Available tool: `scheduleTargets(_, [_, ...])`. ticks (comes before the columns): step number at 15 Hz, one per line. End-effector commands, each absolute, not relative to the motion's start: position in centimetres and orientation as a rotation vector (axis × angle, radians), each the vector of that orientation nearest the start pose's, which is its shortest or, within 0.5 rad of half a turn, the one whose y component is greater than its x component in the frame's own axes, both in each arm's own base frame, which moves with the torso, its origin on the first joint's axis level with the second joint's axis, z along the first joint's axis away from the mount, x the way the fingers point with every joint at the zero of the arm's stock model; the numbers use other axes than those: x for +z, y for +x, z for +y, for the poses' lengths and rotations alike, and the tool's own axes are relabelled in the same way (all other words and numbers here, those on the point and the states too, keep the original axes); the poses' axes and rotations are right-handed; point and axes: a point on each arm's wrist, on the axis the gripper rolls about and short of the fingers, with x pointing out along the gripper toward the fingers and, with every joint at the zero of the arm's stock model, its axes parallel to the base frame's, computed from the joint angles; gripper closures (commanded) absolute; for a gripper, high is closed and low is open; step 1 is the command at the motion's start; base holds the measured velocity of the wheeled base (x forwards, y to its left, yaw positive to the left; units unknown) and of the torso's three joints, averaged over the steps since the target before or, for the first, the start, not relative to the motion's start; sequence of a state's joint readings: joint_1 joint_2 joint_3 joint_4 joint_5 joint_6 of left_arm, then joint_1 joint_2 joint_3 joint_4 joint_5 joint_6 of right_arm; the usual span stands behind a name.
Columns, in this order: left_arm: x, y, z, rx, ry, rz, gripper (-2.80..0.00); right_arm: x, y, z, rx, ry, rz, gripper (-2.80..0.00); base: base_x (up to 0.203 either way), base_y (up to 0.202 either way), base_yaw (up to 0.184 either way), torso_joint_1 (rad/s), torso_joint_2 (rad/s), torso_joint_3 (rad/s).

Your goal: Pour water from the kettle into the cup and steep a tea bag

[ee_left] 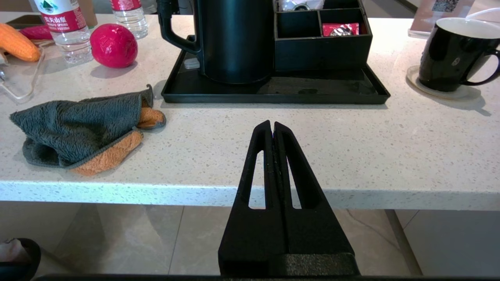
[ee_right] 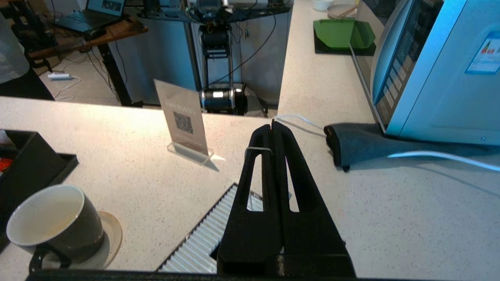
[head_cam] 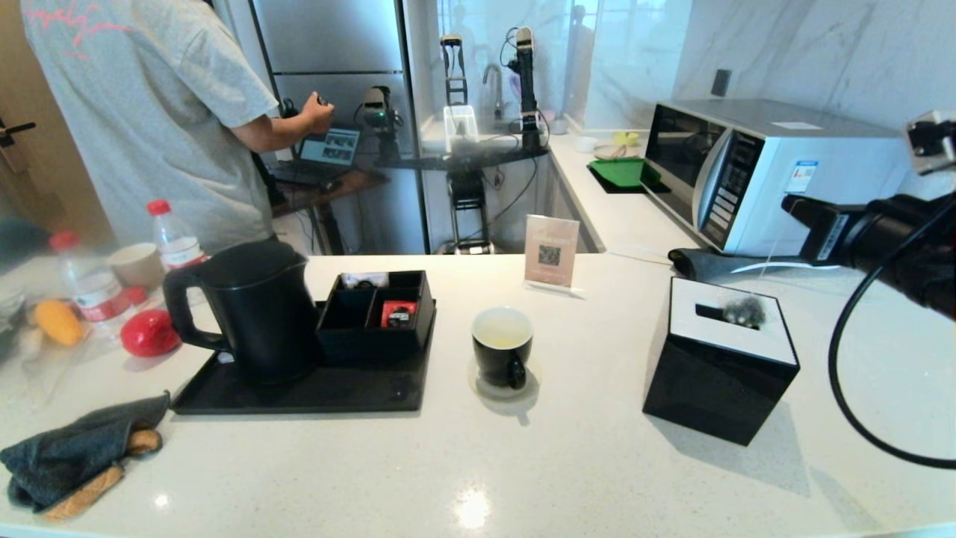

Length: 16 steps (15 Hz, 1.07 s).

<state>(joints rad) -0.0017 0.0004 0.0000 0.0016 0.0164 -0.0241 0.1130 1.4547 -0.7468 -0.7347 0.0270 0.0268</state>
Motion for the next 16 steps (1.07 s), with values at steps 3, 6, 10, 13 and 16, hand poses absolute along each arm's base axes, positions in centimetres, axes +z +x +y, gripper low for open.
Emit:
scheduleTargets(3, [7.5,-2.3,0.0,0.015,-0.025,0.001,0.0,23.0,24.4,3.0,0.147,0.024,0.013,0.0,0.0,0.0,0.0,0.0,0.0,0.0])
scheduleTargets(6, [7.5,-2.3,0.0,0.015,-0.025,0.001,0.0,22.7,24.7,3.8,0.176,0.03,0.022,0.0,0.0,0.0,0.0,0.0,0.0,0.0])
scheduleTargets(10, [7.5,-2.3,0.0,0.015,-0.025,0.001,0.0,21.2,24.5,5.0,0.219,0.037,0.066,0.0,0.0,0.0,0.0,0.0,0.0,0.0])
scheduleTargets(13, [7.5,-2.3,0.0,0.015,-0.025,0.001,0.0,20.2,24.4,4.9,0.22,0.047,0.096,0.0,0.0,0.0,0.0,0.0,0.0,0.0])
scheduleTargets(16, [7.5,-2.3,0.0,0.015,-0.025,0.001,0.0,20.0,24.6,5.0,0.219,0.049,0.104,0.0,0.0,0.0,0.0,0.0,0.0,0.0])
